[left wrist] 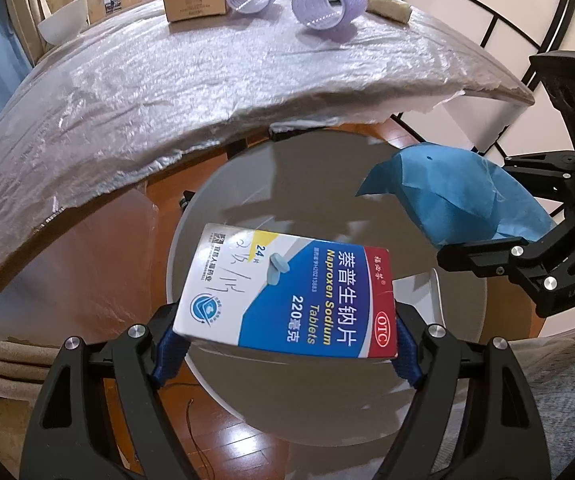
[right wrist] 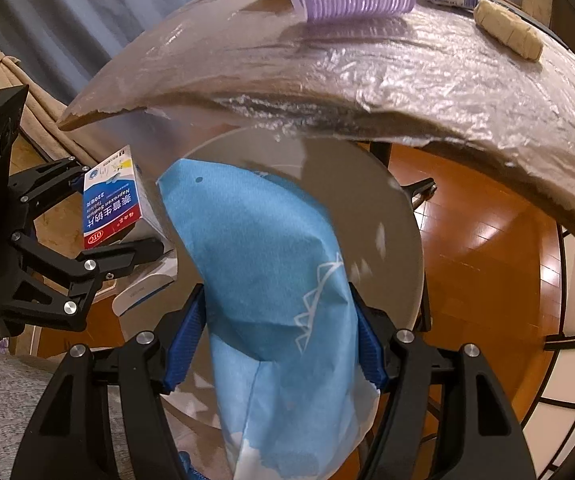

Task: Collect trash
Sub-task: 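Open both tools to drop the Naproxen box and blue bag into the bin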

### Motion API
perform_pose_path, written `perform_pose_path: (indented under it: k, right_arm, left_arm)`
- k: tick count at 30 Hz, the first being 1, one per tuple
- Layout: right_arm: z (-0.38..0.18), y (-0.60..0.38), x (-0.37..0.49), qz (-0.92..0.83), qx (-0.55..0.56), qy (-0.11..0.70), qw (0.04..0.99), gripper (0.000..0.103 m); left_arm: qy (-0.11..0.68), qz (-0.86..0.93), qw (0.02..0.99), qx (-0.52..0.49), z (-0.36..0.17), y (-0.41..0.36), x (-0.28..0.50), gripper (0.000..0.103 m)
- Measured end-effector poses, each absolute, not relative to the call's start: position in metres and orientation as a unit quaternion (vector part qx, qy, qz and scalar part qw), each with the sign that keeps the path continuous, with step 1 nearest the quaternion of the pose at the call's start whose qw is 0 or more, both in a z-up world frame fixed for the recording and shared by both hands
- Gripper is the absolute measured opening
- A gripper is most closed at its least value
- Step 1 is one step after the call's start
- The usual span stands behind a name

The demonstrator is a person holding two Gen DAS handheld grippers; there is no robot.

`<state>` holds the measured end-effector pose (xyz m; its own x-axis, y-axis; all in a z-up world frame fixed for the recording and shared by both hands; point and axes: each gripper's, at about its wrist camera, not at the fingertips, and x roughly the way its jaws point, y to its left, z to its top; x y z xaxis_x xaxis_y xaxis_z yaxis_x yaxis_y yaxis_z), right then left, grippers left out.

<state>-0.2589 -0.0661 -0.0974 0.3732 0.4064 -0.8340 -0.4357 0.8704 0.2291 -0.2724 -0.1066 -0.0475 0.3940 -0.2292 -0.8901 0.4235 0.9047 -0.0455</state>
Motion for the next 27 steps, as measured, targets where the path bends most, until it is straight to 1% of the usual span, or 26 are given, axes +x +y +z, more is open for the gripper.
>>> perform_pose_path:
  k: [24,25,27]
  right_arm:
    - [-0.122,-0.065,-0.248,0.240,-0.009,0.512,0.825,0.066]
    - [-0.122,-0.066,-0.248,0.239,-0.007,0.512,0.825,0.066]
    - [-0.122,-0.069,-0.249,0.236,-0.001,0.514,0.825,0.066]
  left_arm:
    - [0.529,-0.198,0.818,0.107,-0.085,-0.122,-0.251,0.082]
    - [0.529,-0.201,0.818,0.107,-0.085,-0.123,-0.250,0.083]
    - [0.532,-0.204,0.815,0.109,-0.088,-0.125,-0.247,0.089]
